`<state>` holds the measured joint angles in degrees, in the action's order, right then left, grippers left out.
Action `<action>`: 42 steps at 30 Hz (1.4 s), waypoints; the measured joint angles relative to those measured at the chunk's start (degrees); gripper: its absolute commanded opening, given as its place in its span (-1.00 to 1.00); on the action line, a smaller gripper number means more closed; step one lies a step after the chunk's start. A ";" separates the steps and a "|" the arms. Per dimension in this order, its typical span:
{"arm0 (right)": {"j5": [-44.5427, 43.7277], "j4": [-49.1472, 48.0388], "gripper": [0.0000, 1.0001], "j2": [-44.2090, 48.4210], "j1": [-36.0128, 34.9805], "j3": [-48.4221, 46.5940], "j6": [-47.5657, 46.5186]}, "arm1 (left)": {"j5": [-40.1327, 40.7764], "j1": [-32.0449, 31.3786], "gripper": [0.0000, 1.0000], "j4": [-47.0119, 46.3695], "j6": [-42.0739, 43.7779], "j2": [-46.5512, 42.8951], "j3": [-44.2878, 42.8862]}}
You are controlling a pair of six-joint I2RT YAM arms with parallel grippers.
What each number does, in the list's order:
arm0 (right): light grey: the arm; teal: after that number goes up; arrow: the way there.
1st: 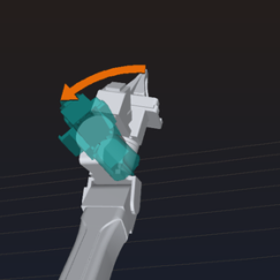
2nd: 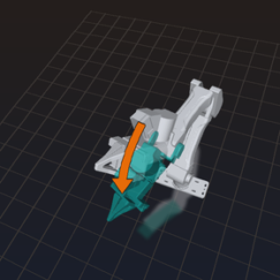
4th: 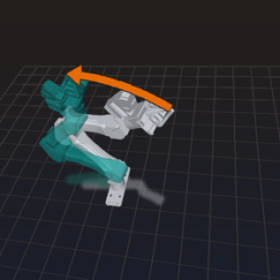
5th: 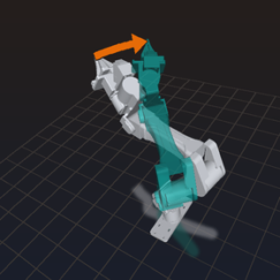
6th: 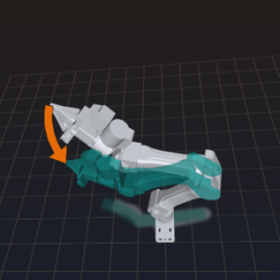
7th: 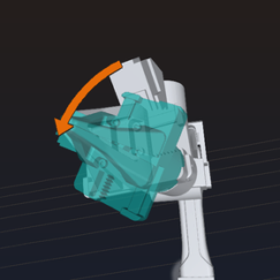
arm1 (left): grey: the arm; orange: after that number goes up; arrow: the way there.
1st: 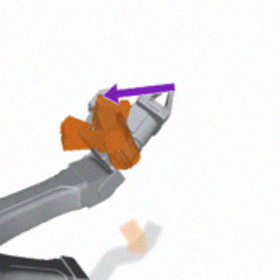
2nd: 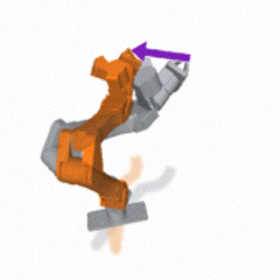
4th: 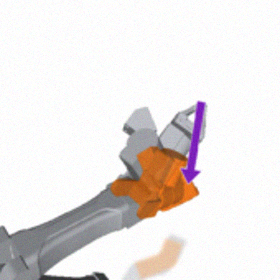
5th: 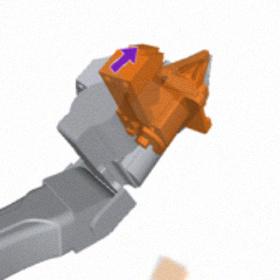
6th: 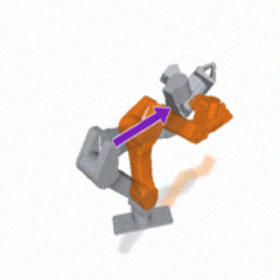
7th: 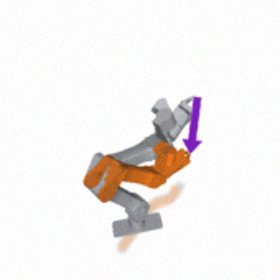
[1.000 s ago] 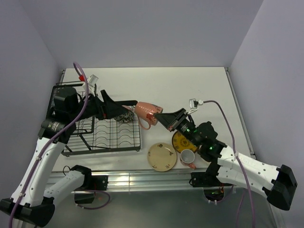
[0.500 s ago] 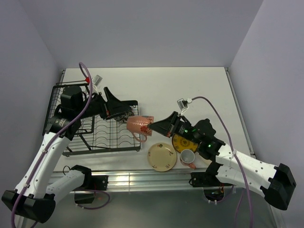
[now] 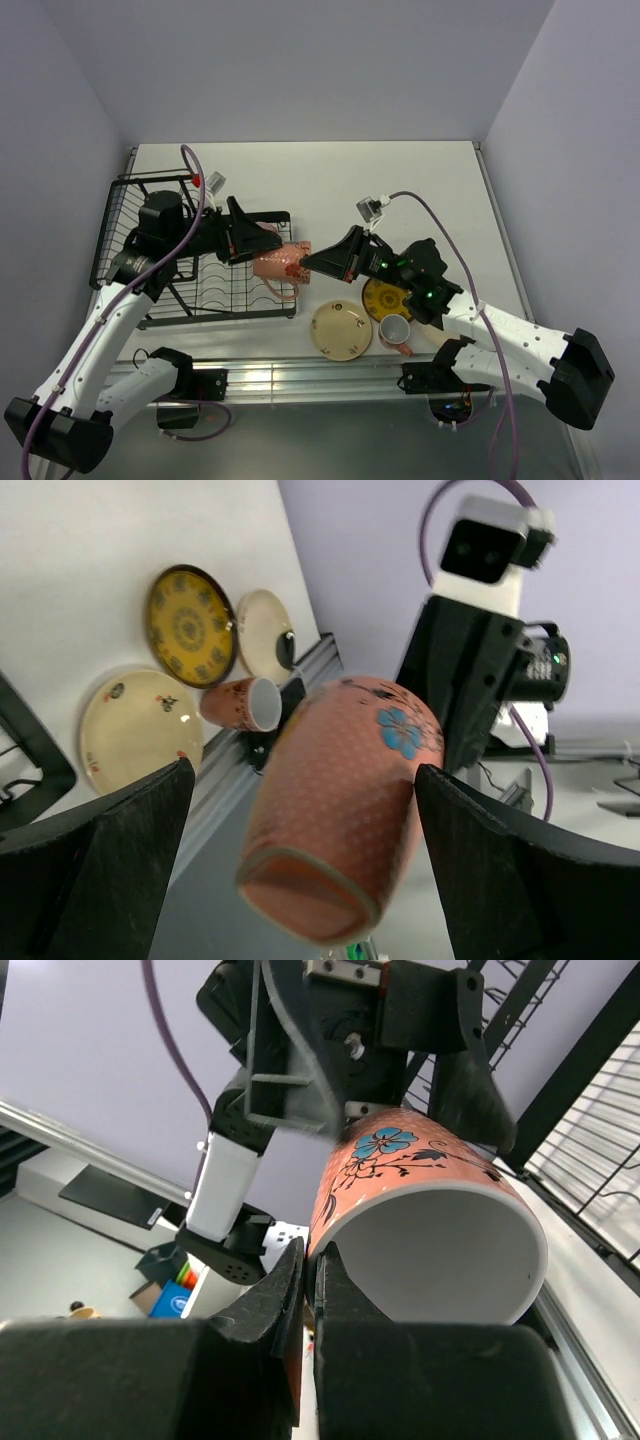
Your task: Load the mixed dishes into the dish rack
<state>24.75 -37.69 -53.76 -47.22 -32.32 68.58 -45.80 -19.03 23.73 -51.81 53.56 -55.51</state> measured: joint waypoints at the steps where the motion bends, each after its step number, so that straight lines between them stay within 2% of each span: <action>1: 0.44 -0.33 -1.00 -0.70 0.04 -0.26 0.26 | -0.66 -0.11 0.97 -0.66 -0.44 -0.50 0.50; 15: 5.42 -11.80 -1.00 -9.09 4.07 -1.75 8.44 | -6.51 -0.94 0.85 -7.56 -3.41 -3.56 4.04; 20: 7.61 -15.21 -1.00 -11.08 4.81 -1.90 11.26 | -6.86 -0.94 0.70 -8.09 -3.48 -3.41 4.20; 32: 11.69 -17.07 -1.00 -14.03 6.40 -3.06 14.49 | -7.43 -0.90 0.62 -9.70 -3.65 -2.27 5.14; 36: 12.24 -17.00 -1.00 -14.08 6.56 -3.06 14.51 | -7.91 -0.87 0.39 -10.19 -3.89 -2.27 5.53; 38: 12.37 -16.92 -1.00 -14.08 6.67 -3.08 14.51 | -7.93 -0.87 0.02 -10.78 -4.26 -2.27 5.77; 39: 12.39 -16.68 -1.00 -14.10 6.67 -3.19 14.49 | -7.91 -0.87 -0.36 -11.08 -4.50 -2.29 5.92; 41: 12.50 -16.13 -0.99 -14.08 6.78 -3.43 14.23 | -7.91 -0.87 -0.94 -11.89 -4.87 -2.38 6.34; 42: 12.59 -15.58 -0.91 -14.08 6.86 -3.65 13.90 | -7.82 -0.83 -1.00 -12.04 -4.96 -2.40 6.43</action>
<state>37.34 -53.28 -67.83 -40.36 -35.97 82.48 -53.63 -19.86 11.68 -56.77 51.16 -49.08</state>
